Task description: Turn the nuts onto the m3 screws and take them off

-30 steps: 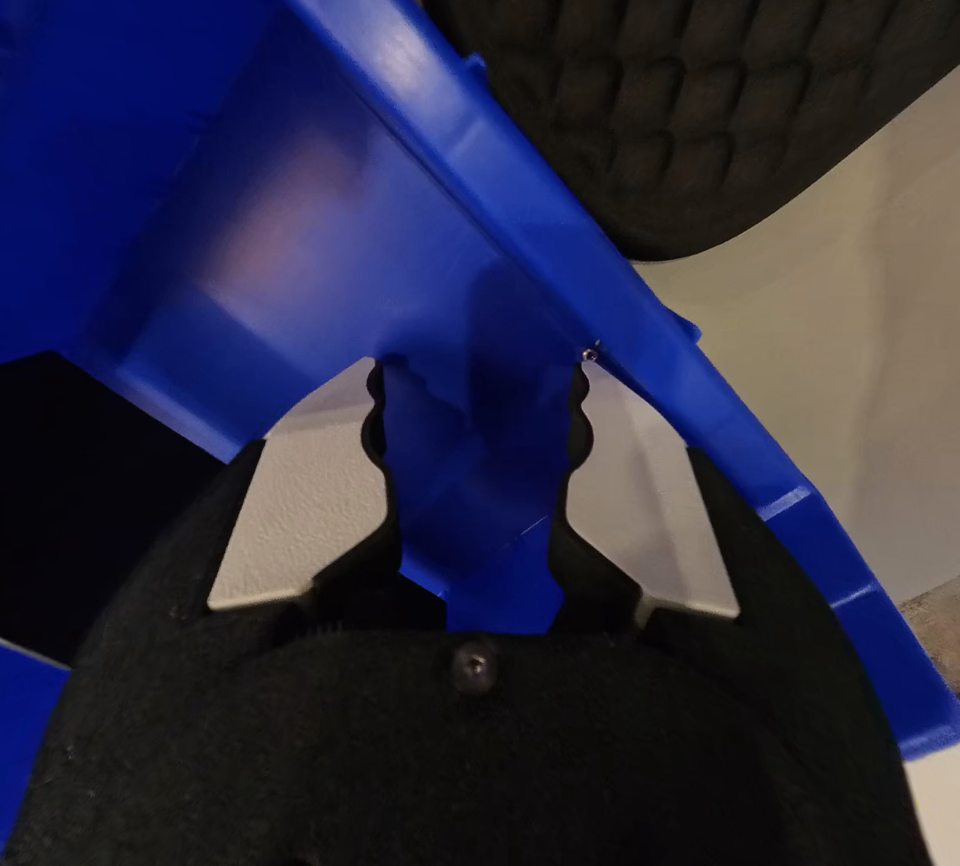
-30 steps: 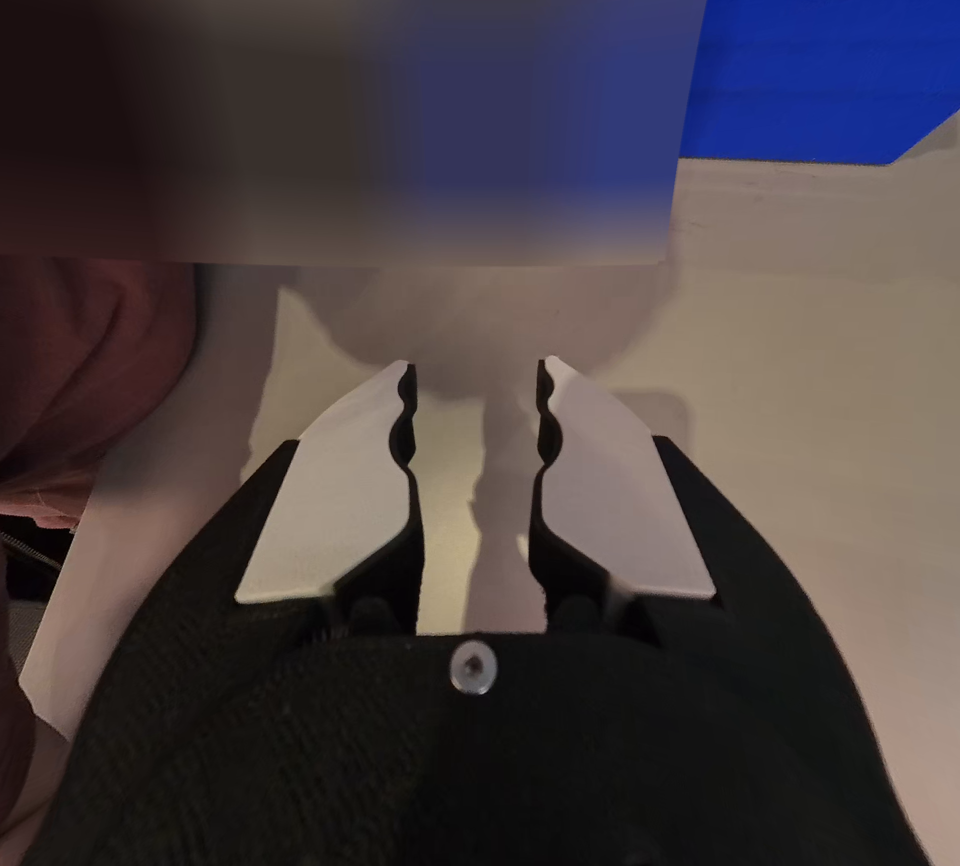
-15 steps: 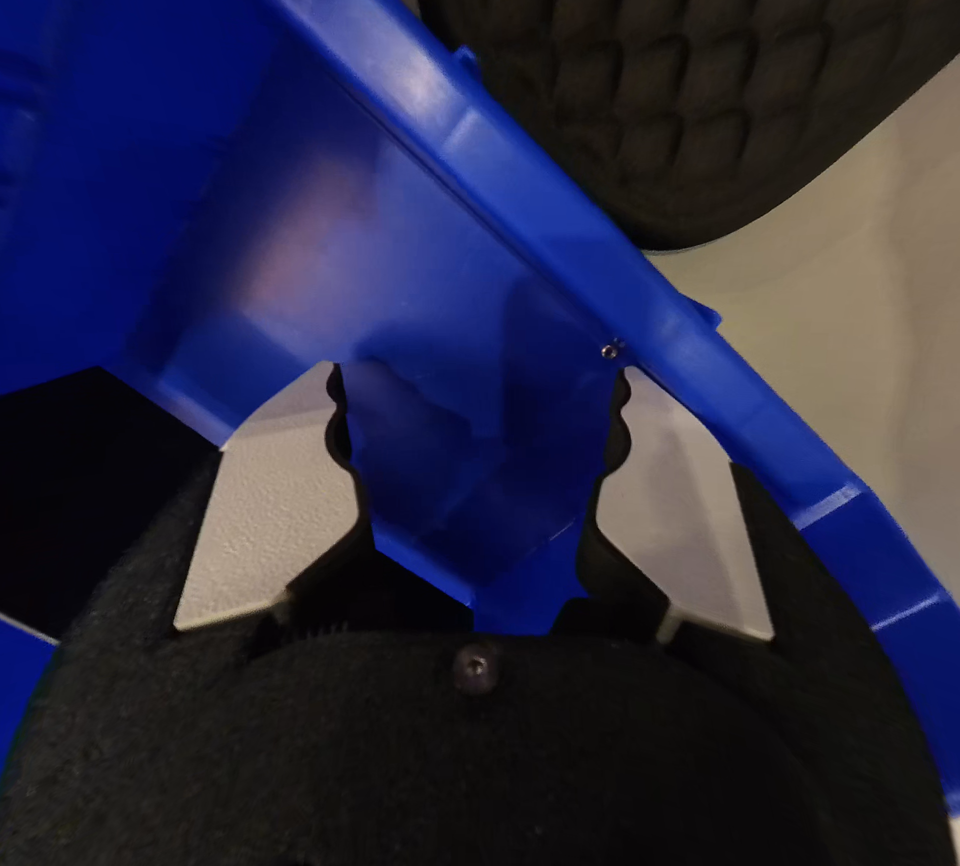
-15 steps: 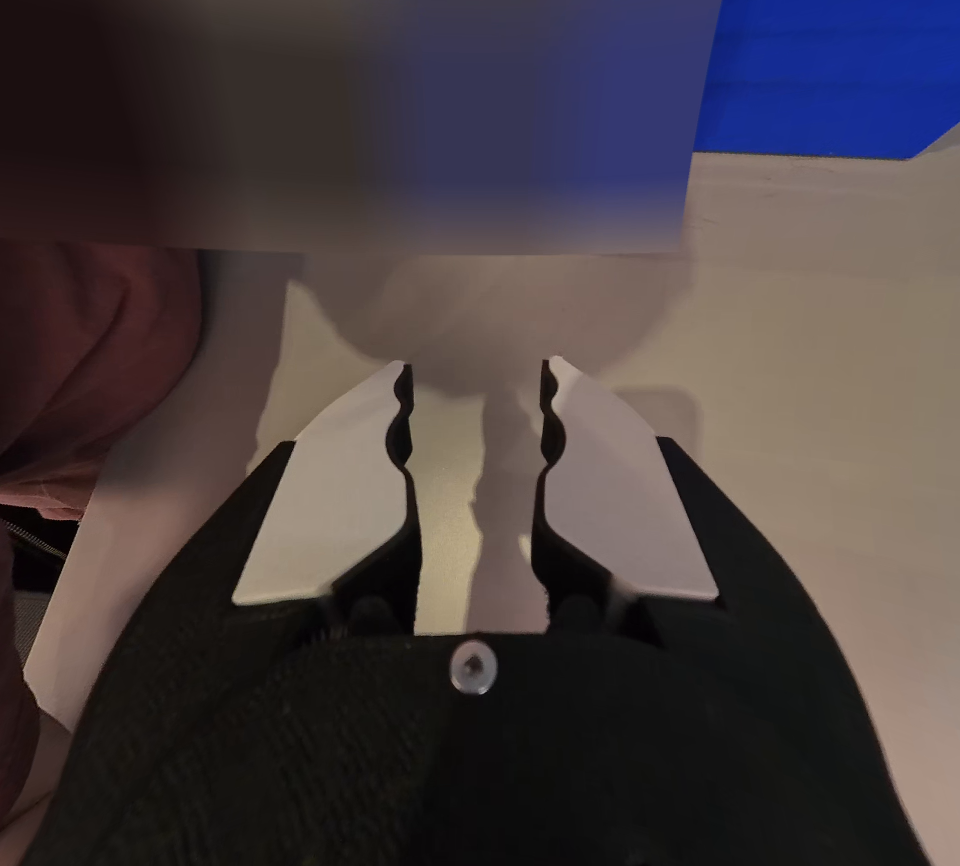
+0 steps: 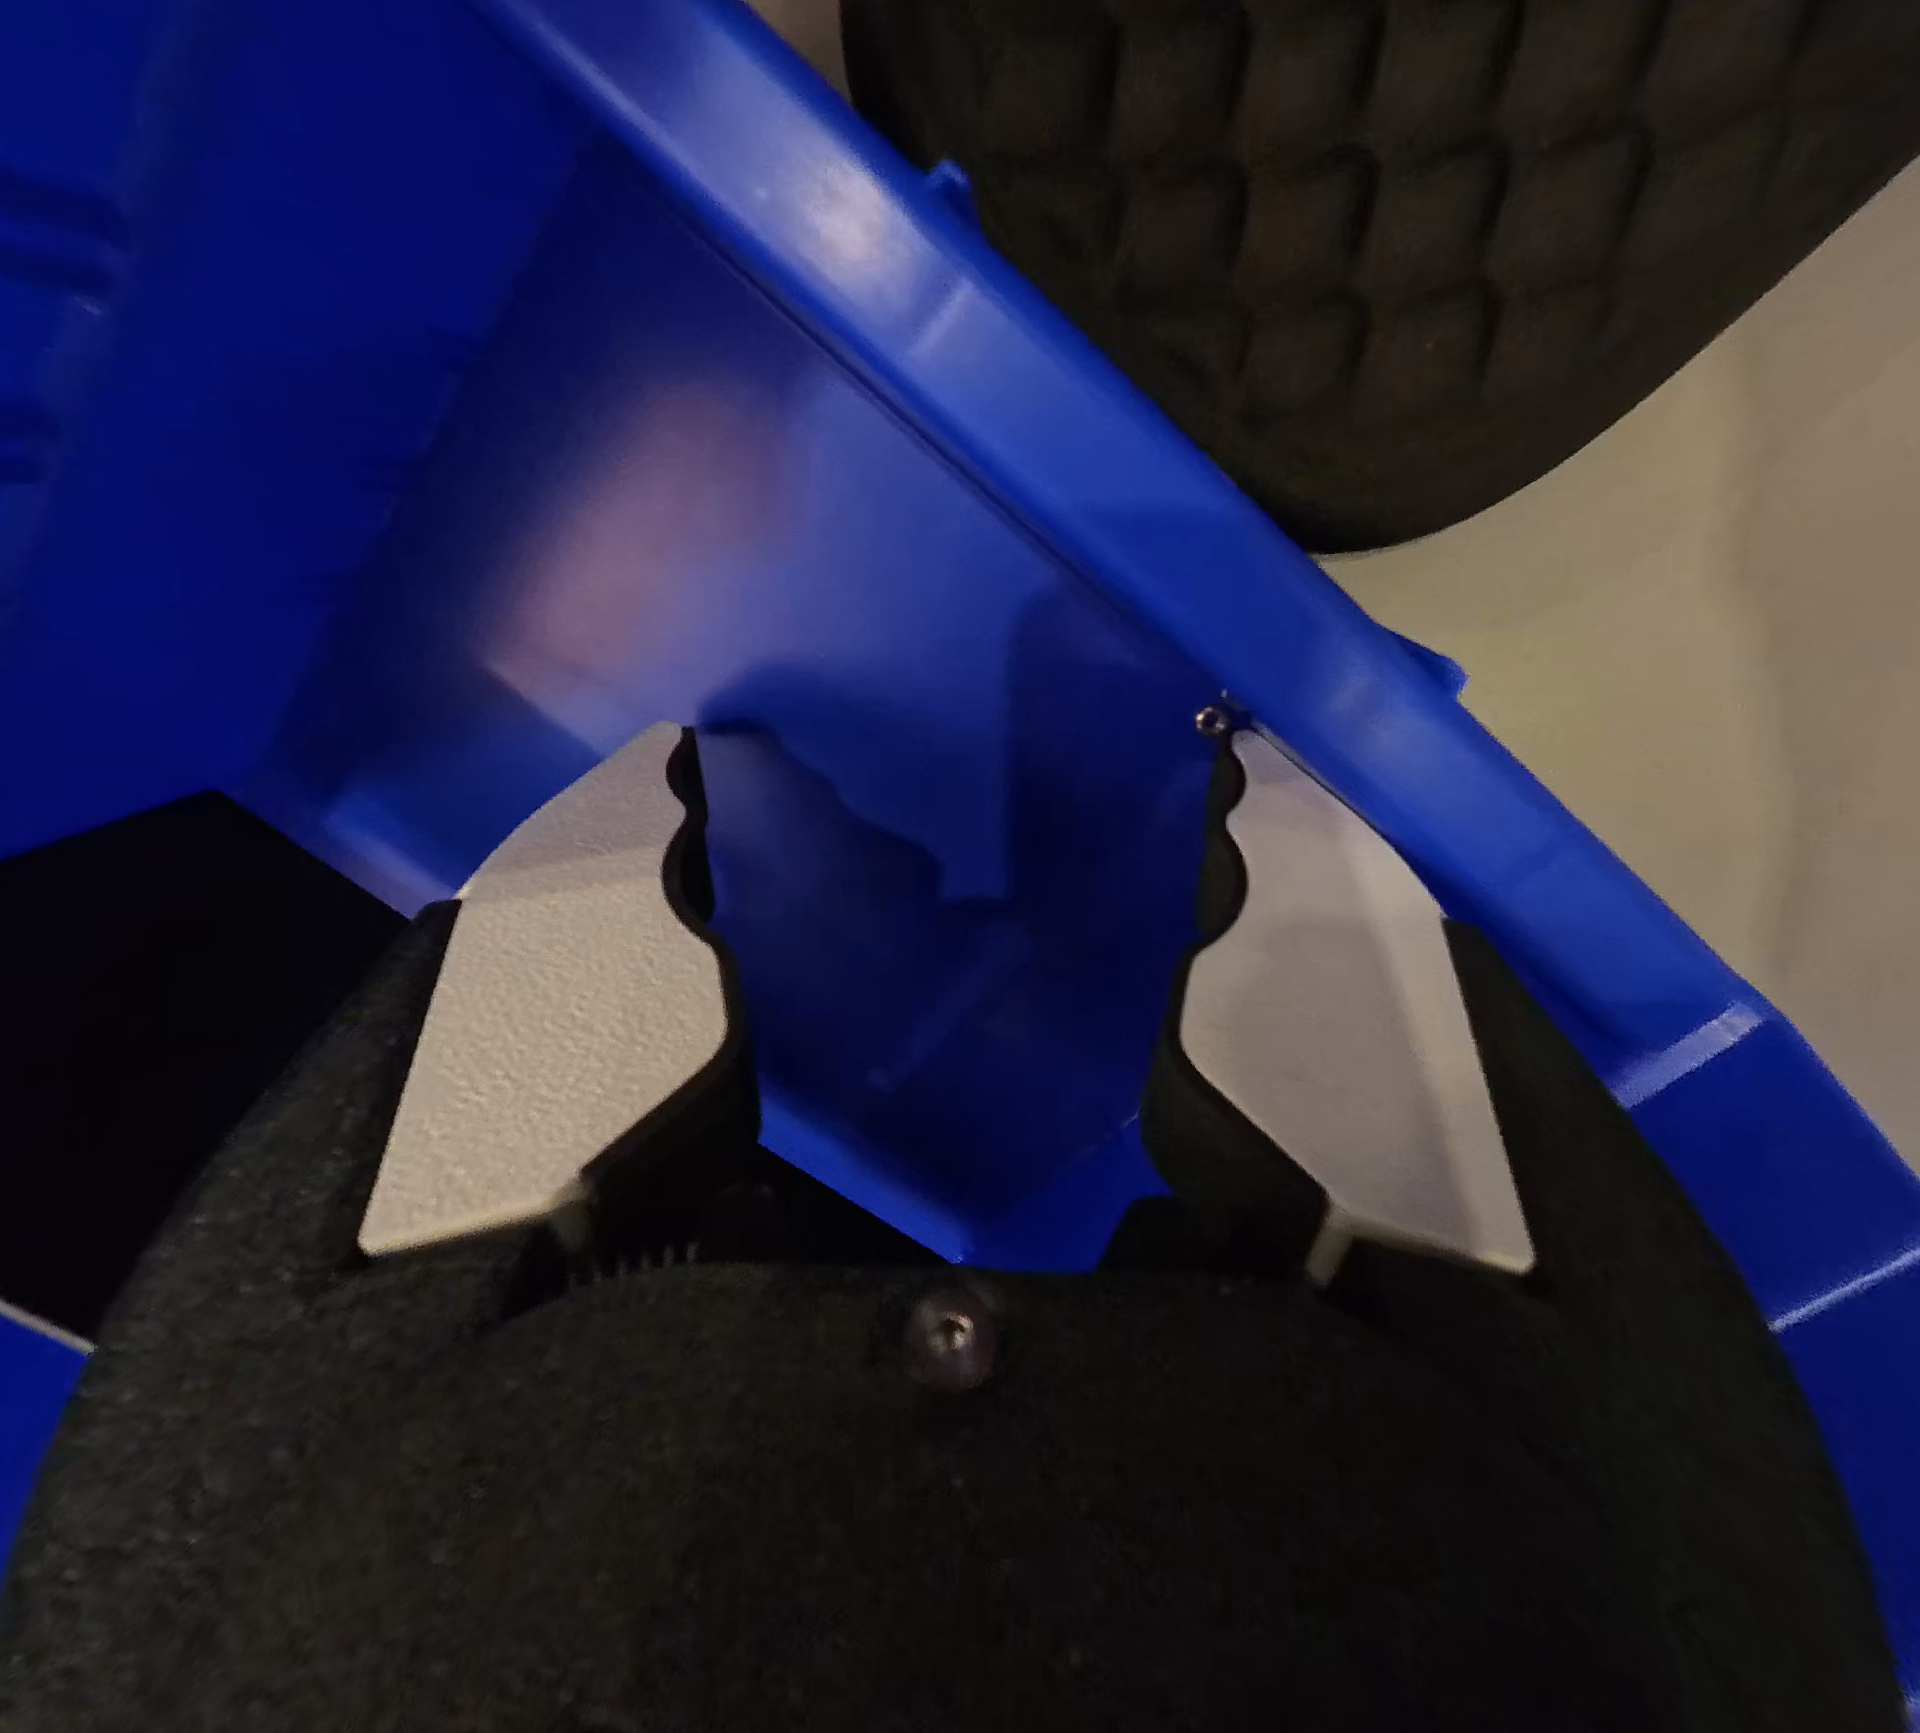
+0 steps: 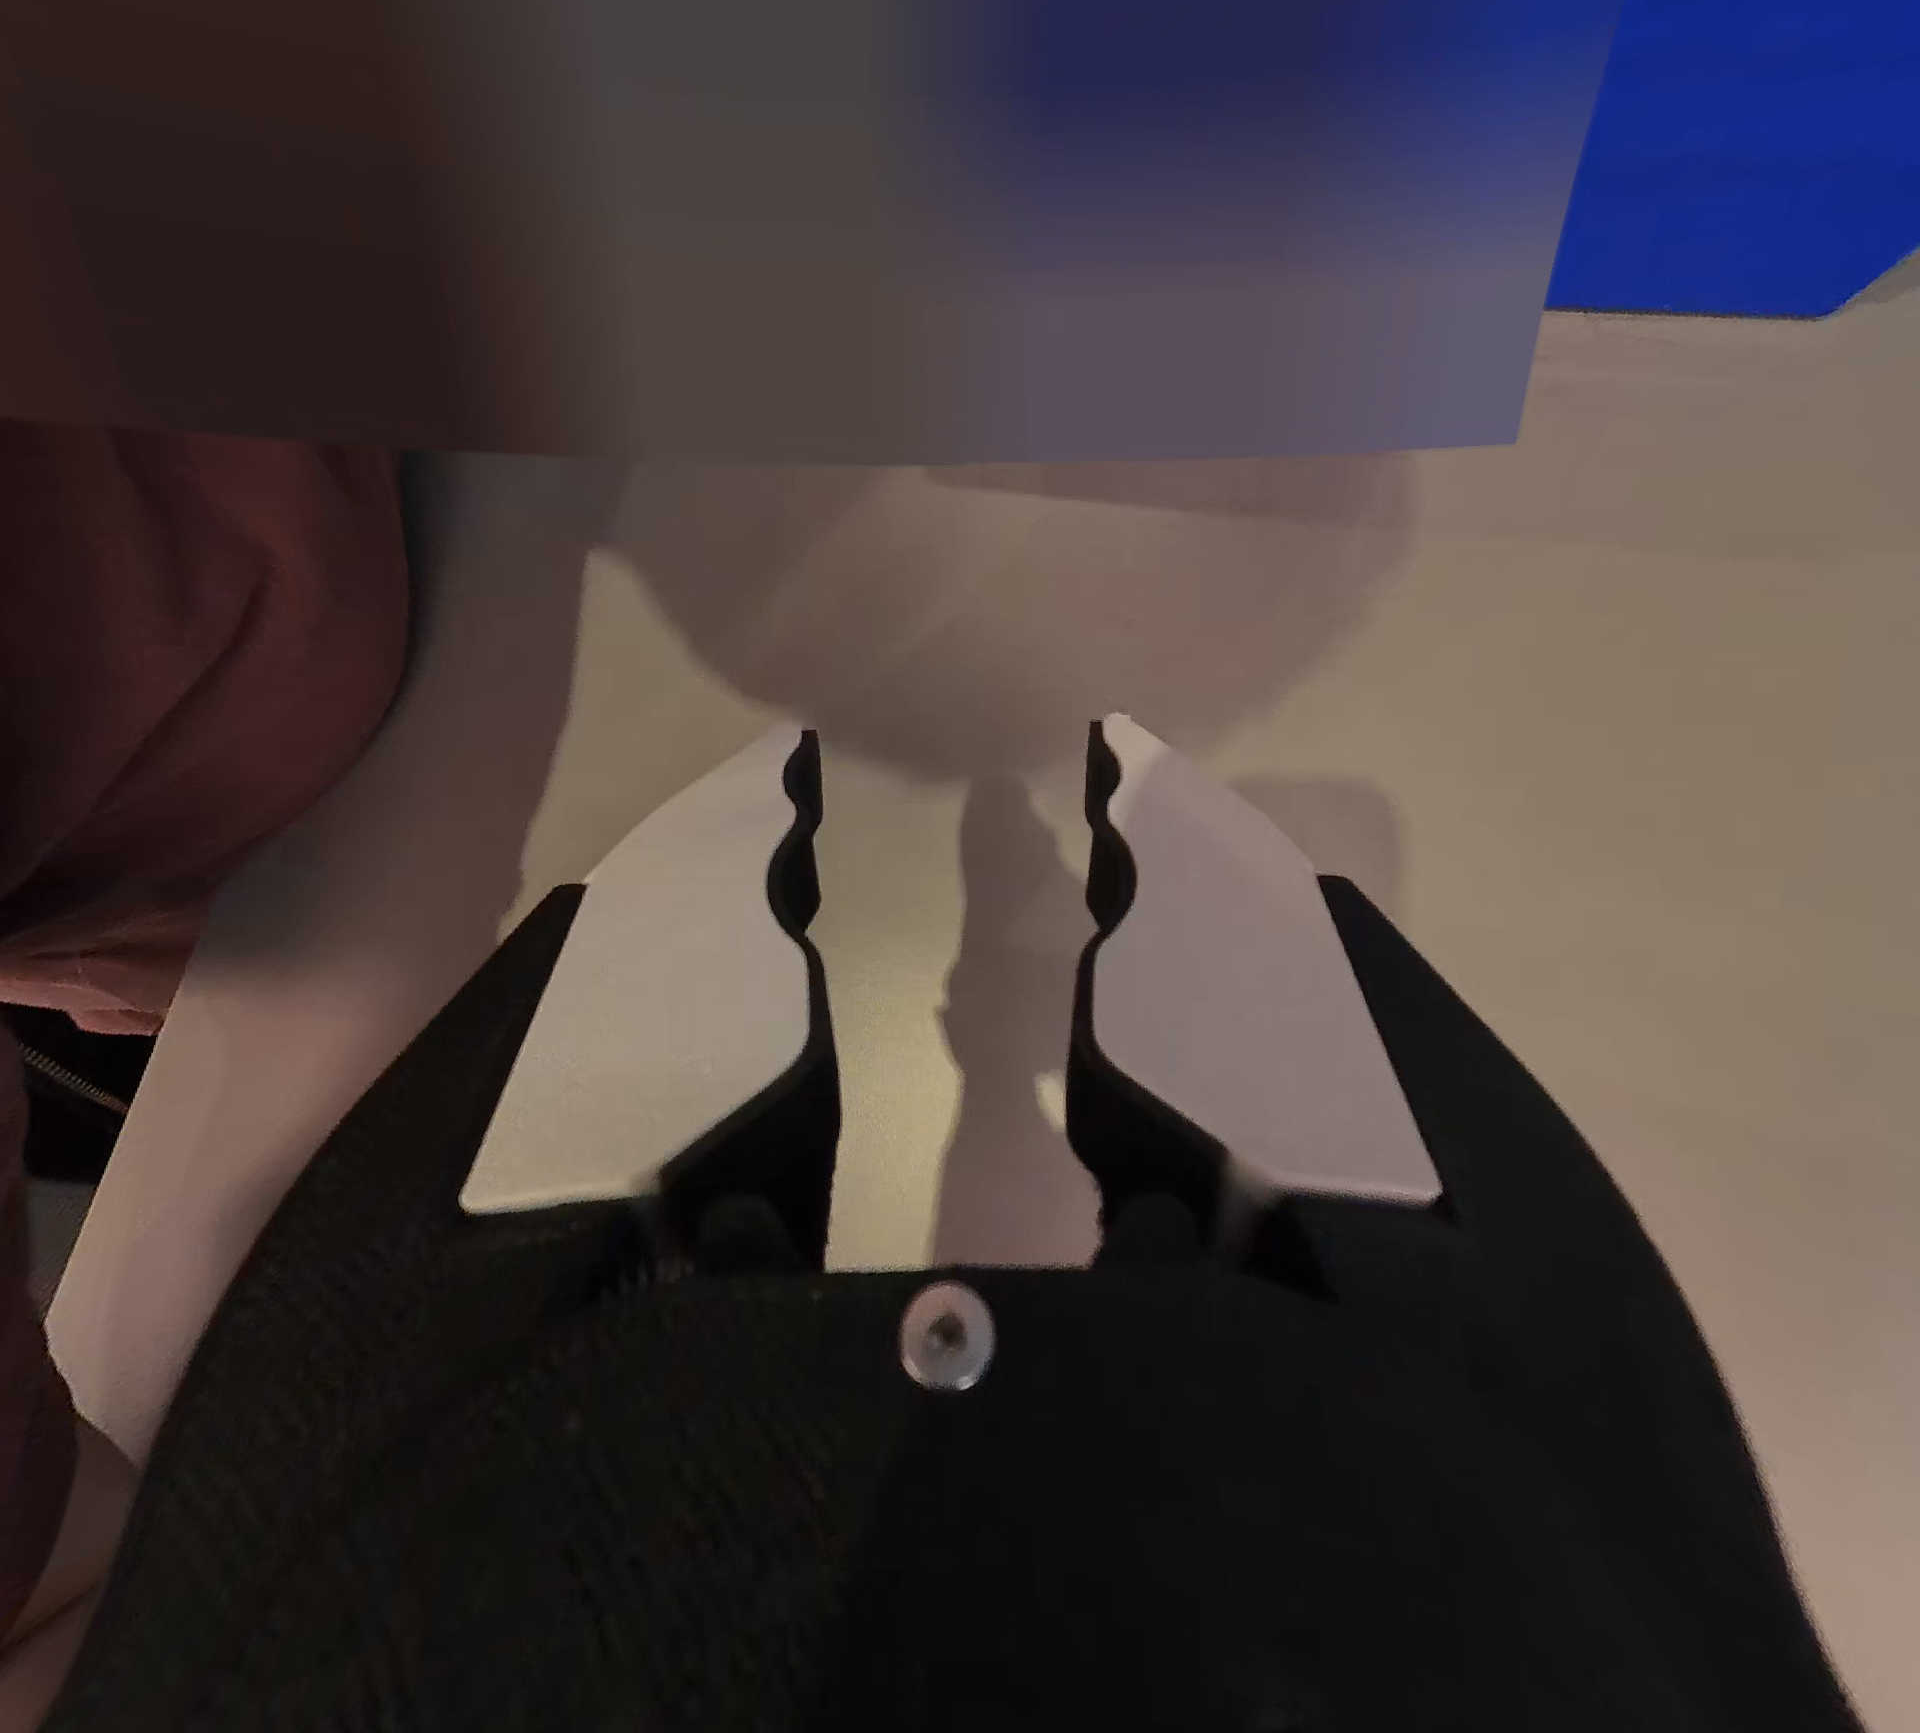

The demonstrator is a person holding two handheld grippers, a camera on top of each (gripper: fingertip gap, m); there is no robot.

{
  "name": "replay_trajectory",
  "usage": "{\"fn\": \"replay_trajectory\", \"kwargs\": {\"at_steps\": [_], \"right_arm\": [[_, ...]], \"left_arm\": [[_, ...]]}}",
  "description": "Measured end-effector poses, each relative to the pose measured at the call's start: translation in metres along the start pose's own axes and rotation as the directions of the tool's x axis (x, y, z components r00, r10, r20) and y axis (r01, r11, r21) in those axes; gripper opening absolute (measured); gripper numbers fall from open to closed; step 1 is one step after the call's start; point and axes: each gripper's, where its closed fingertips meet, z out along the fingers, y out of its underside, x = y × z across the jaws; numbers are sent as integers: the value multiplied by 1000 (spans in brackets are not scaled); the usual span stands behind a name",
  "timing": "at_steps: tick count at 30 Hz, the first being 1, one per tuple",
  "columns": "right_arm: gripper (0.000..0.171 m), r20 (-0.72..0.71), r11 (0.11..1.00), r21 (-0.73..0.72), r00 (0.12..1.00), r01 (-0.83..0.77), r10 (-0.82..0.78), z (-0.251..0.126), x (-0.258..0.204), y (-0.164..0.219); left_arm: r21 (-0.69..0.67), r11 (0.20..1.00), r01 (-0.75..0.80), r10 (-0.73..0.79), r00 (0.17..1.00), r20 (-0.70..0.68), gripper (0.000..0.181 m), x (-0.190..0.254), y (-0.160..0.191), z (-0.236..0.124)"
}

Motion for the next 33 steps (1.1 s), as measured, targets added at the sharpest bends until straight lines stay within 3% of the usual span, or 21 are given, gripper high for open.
{"fn": "replay_trajectory", "kwargs": {"at_steps": [7,12,16,33], "right_arm": [[50,3,1000,-7,1000,-2,2,1,0,1],[51,3,1000,-14,1000,4,-4,1,-1,2],[51,0,1000,-15,1000,11,-11,0,-2,2],[53,-2,999,-26,1000,21,-21,0,-3,2]], "left_arm": [[43,997,69,-71,996,53,95,-31,-20,3],[71,979,189,-197,971,138,85,-57,-20,-2],[22,984,175,-176,969,174,86,-53,-12,-5],[70,953,296,-304,928,216,89,-60,-26,0]]}}
